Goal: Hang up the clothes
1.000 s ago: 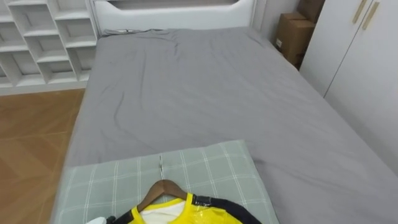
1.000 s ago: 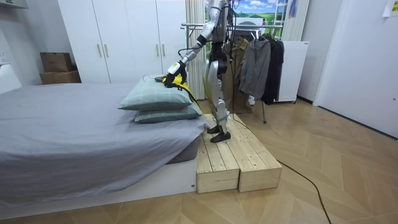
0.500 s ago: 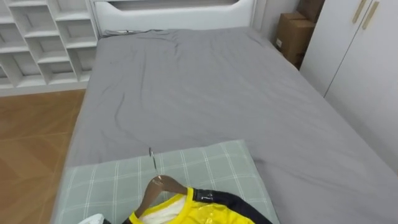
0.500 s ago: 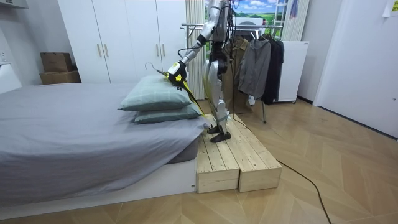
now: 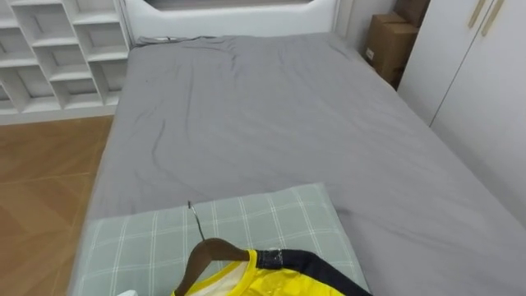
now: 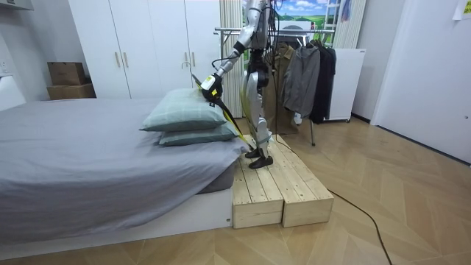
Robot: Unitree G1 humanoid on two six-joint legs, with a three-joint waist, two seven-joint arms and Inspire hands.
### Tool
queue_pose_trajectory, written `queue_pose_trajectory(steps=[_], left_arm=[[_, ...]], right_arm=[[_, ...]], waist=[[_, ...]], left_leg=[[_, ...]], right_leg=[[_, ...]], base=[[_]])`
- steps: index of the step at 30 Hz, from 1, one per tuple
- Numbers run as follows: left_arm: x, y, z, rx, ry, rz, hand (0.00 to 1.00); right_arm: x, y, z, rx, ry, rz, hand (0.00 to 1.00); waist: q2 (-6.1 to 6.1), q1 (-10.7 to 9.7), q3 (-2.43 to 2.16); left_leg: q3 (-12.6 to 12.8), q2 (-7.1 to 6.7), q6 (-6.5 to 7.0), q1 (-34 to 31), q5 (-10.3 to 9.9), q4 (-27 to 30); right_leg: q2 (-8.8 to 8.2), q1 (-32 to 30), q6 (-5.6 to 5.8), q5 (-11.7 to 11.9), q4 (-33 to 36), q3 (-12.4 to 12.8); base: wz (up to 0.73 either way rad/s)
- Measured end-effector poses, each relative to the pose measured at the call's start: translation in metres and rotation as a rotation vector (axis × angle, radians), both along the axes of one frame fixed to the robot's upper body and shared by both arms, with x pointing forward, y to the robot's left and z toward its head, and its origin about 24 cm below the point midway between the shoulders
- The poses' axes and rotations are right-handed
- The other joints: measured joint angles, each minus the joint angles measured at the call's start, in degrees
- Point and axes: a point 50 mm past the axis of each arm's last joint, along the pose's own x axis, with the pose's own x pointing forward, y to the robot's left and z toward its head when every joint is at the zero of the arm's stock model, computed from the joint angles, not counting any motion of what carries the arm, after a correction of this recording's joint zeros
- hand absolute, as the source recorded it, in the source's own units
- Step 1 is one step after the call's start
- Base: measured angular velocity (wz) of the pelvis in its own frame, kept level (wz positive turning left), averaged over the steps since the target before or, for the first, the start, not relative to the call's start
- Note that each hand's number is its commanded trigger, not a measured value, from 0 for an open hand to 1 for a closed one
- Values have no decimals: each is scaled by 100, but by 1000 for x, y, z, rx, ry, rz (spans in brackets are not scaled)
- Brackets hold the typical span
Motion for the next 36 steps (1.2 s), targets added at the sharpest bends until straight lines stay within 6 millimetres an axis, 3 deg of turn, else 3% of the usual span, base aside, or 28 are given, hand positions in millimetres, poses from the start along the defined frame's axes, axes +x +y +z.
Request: queue_pose_trajectory(steps=[7,18,28,32,36], left_arm=[[0,-1,0,-24,-17,27,100],[12,-5,9,-96,-171,104,100],[43,-19,40,-184,-393,88,100],[49,-22,48,-185,-447,72,100],[58,-29,66,-210,-545,27,100]], right_arm=[[4,-1,0,-25,-22,6,0],[9,-1,1,-34,-74,-8,0],[29,-3,1,-33,-121,0,0],[49,-4,3,-51,-172,1,0],[57,-7,4,-69,-197,-19,0]], waist=[[81,-3,-25],[201,-77,-20],[364,-34,-64],[376,-12,-71],[379,74,-73]], left_leg=[[-1,-4,-2,77,1,-92],[-15,-11,-2,143,1,-106],[-97,-24,-4,48,5,-87],[-160,-36,-6,13,6,-82],[-240,-55,-5,-26,7,-78]], right_leg=[[7,19,0,0,-8,-3],[10,84,1,0,-37,0],[-7,20,7,6,-20,-141],[-12,9,7,6,-34,-179],[-31,14,5,8,-83,-252]], base=[[0],[0],[4],[6],[13]])
